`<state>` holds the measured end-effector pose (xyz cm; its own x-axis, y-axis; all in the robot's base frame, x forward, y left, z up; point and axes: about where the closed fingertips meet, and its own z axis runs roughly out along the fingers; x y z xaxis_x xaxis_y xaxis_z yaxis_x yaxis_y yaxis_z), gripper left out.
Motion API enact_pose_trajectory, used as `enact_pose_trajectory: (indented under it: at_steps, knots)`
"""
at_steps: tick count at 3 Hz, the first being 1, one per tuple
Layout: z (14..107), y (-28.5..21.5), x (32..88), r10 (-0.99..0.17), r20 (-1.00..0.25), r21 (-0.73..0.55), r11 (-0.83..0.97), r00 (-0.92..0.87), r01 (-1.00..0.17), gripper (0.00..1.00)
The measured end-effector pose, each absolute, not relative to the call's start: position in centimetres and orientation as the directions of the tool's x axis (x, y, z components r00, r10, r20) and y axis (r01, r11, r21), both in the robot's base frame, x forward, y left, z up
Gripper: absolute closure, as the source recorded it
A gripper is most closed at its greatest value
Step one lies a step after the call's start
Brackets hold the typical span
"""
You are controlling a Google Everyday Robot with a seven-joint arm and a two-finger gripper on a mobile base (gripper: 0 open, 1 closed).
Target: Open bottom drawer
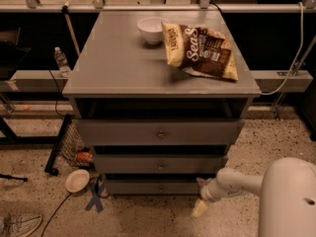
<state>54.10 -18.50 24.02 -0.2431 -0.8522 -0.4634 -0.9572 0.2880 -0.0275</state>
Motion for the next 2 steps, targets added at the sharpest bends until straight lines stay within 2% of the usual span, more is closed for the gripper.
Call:
enact_pose_trajectory:
  at_steps: [2]
  knots:
    - [21.5, -18.7, 55.7, -0.912, -0.360, -0.099, 0.249, -0.198, -0.963, 0.00]
